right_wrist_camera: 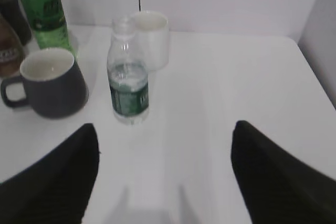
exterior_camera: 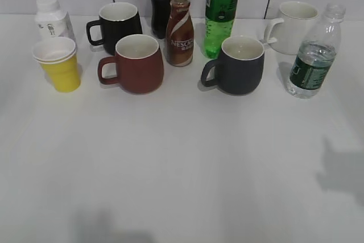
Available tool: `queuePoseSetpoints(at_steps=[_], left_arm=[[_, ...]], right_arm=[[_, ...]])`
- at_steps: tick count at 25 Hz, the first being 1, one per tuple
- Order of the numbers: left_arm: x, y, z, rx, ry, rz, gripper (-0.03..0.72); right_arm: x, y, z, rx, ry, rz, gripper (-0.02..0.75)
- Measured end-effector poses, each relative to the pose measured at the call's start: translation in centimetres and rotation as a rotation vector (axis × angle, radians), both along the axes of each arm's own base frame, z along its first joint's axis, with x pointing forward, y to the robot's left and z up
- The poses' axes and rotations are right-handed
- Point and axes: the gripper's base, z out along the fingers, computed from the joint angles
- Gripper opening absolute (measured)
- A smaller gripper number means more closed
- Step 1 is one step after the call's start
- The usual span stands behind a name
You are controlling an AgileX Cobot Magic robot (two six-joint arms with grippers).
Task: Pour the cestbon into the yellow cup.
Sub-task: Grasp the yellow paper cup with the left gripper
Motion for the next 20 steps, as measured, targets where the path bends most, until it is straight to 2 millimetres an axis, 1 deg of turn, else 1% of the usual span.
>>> queuePoseSetpoints(at_steps=[2, 6, 9, 10, 11, 13, 15, 17, 19, 20], left_arm=[[2.3, -0.5, -0.6, 0.002, -0.012, -0.023, 0.239], [7.2, -1.5, -2.0, 0.001, -0.009, -0.067, 0.239], [10.8, -2.2, -3.5, -0.022, 0.014, -0.090, 0.244], [12.4, -2.5, -4.6, -0.029, 0.045, -0.095, 0.251], [13.4, -2.7, -5.5, -0.037, 0.073, -0.095, 0.262], [15.1, -3.0, -6.9, -0.047, 0.096, -0.100, 0.306], [16.7, -3.2, -8.9, -0.057, 0.143, -0.098, 0.379], [17.9, -3.4, -10.7, -0.066, 0.174, -0.097, 0.461], [18.9, -3.5, -12.4, -0.071, 0.196, -0.100, 0.514], [19.3, -3.6, -12.9, -0.074, 0.187, -0.103, 0.530]], right_arm=[[1.6, 0.3, 0.3, 0.004, -0.035, 0.025, 0.589], [5.2, 1.3, -0.2, 0.004, -0.025, 0.075, 0.589], [7.7, 1.9, -1.2, 0.000, 0.011, 0.091, 0.589], [8.5, 2.0, -1.6, 0.002, 0.022, 0.091, 0.589], [9.6, 2.2, -2.3, 0.002, 0.051, 0.089, 0.589], [10.5, 2.3, -3.0, 0.022, 0.080, 0.082, 0.589], [11.5, 2.5, -3.9, 0.055, 0.112, 0.069, 0.589], [12.4, 2.6, -4.9, 0.070, 0.157, 0.060, 0.589], [13.3, 2.7, -5.7, 0.091, 0.179, 0.048, 0.589], [13.6, 2.7, -6.0, 0.095, 0.181, 0.044, 0.589]])
